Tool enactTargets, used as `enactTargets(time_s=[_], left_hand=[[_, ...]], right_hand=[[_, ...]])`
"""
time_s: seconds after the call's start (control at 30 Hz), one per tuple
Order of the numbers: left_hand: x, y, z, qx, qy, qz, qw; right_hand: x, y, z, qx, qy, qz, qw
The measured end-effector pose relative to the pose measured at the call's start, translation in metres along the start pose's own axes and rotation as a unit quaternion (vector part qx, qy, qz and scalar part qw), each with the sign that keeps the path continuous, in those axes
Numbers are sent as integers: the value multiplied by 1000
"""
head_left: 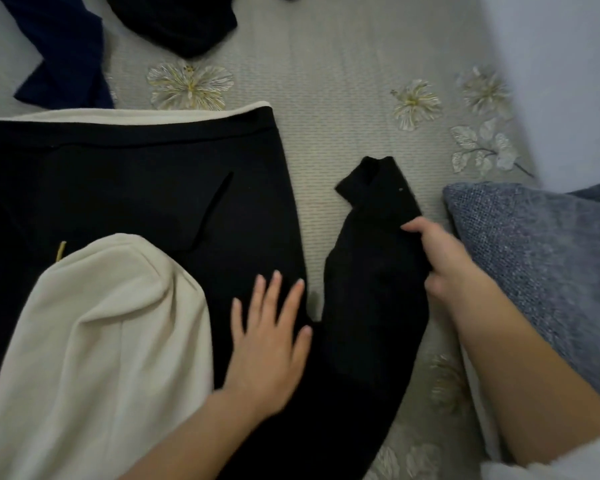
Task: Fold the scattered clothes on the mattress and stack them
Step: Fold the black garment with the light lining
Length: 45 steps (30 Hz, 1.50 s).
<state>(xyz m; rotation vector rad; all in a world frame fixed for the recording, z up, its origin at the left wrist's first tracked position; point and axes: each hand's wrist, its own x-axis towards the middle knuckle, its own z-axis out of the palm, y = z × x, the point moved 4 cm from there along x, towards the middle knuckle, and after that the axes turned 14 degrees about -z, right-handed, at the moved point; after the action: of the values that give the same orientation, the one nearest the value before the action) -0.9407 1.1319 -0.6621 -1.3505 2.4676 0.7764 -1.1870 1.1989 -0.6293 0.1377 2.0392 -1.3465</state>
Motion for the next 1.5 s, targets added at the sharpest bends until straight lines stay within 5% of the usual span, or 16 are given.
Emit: enactTargets(time_s=[0.1,0.23,0.47,0.57,0.67,0.73,0.9,1.0,1.07,1.13,1.2,1.33,1.5], left_hand=[[-35,23,28,5,-1,53,999],[-59,39,48,23,-56,54,997],[-70,44,52,-35,-206,31,977],[-75,30,45,-149,-276,-7,950],[-80,18,30,-308,-313,-50,897],[-87,10,24,-372,-319,-89,867],[-108,-11,33,-351,-338,-115,866],[-108,-22,33,-349,-393,-147,838],[-101,-28,22,-448,-426,-196,761],[-96,-41,11,-566,-432,-266,649],[-88,-55,0,-644,-396,-292,585],[-59,-87,-18,-679,-248,-356,592],[2,-99,-68,-680,-150,-309,648]], right_hand=[[-21,-35,-43,-36,103,-145,983],[-67,-51,-77,23,151,-187,970],[-108,-71,-23,55,289,-354,888],[-121,-90,48,-19,171,-453,875],[-136,-86,130,-58,-202,-438,874],[-141,-67,153,-106,-346,-392,846],[-108,0,117,-248,-255,-311,881],[-104,40,94,-324,-277,-246,871],[-113,60,88,-370,-314,-227,844],[-124,76,85,-429,-322,-247,807],[-135,87,87,-469,-313,-289,774],[-151,107,91,-546,-333,-313,702],[-152,118,93,-579,-329,-292,686]])
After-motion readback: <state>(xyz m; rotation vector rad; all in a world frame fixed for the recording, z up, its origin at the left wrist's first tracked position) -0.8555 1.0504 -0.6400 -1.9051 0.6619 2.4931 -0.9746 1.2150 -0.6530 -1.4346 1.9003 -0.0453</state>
